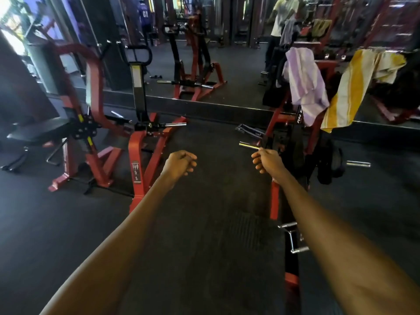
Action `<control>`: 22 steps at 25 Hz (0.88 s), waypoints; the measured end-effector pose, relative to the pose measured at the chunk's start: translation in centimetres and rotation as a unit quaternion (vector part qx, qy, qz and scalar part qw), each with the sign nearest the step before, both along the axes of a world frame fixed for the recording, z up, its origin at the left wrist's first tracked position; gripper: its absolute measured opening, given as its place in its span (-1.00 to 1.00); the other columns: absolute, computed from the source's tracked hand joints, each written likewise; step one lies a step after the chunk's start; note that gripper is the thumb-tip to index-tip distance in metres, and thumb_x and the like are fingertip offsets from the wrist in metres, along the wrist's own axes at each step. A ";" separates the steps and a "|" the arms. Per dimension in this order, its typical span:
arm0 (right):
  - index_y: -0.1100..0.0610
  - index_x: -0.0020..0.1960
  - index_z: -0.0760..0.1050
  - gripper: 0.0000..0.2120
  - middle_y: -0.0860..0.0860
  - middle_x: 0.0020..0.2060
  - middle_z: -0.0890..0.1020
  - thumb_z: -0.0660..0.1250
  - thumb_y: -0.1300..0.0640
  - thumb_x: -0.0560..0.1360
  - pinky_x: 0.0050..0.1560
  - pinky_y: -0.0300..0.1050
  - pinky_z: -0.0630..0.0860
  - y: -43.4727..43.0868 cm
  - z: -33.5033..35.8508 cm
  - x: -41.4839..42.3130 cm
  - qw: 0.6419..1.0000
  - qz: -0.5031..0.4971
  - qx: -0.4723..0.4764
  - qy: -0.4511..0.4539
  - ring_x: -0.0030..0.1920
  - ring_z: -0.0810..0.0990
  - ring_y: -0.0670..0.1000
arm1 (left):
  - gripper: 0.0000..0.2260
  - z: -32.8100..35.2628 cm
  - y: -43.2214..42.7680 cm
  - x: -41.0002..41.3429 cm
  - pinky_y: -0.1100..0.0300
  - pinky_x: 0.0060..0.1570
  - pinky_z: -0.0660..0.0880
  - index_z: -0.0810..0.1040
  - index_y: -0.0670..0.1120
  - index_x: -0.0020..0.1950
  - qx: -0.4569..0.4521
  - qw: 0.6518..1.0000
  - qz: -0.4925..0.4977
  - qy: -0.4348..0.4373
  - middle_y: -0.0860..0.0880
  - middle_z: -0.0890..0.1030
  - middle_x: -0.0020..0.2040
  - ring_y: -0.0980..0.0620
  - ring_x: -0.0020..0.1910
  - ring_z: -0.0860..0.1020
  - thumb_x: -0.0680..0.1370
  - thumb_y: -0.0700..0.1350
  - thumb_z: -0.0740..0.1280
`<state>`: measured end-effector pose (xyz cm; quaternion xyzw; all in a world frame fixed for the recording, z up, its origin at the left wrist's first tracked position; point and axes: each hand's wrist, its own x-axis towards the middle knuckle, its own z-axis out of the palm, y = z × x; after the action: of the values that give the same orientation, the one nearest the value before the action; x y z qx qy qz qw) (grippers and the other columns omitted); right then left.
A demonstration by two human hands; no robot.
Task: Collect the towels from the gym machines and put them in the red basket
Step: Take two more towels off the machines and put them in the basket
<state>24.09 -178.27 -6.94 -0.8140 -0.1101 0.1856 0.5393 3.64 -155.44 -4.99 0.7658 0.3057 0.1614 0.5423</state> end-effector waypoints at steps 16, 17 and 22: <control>0.10 -0.21 0.53 -0.60 0.01 -0.40 0.55 0.08 -0.01 0.67 -0.57 -0.28 0.32 17.1 -1.4 17.2 0.984 -0.180 -0.011 0.002 -0.51 0.45 -0.05 | -0.82 -0.7 22.8 27.3 0.24 -0.32 0.46 0.62 -0.07 0.03 -0.010 0.983 -0.185 0.011 -0.06 0.68 -0.13 0.07 -0.25 0.60 0.64 -0.16 0.21; 0.10 -0.22 0.53 -0.60 0.01 -0.40 0.56 0.08 -0.01 0.67 -0.56 -0.27 0.32 17.4 -1.5 18.8 0.983 -0.185 -0.012 0.003 -0.51 0.45 -0.05 | -0.82 -0.7 23.1 29.3 0.24 -0.33 0.46 0.62 -0.08 0.03 -0.012 0.981 -0.193 0.009 -0.06 0.68 -0.13 0.06 -0.25 0.60 0.64 -0.17 0.21; 0.14 -0.22 0.51 -0.60 0.05 -0.39 0.53 0.08 0.03 0.69 -0.56 -0.28 0.31 17.8 -0.4 28.7 0.973 -0.229 0.026 -0.002 -0.56 0.43 -0.08 | -0.82 0.5 24.2 40.8 0.23 -0.32 0.47 0.61 -0.04 0.01 0.002 0.970 -0.244 0.003 -0.06 0.68 -0.14 0.07 -0.25 0.60 0.63 -0.17 0.21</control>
<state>52.82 -160.49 -7.37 -0.8038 0.0732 0.0531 0.5880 44.41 -131.25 -4.48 0.8190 0.1108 0.0220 0.5625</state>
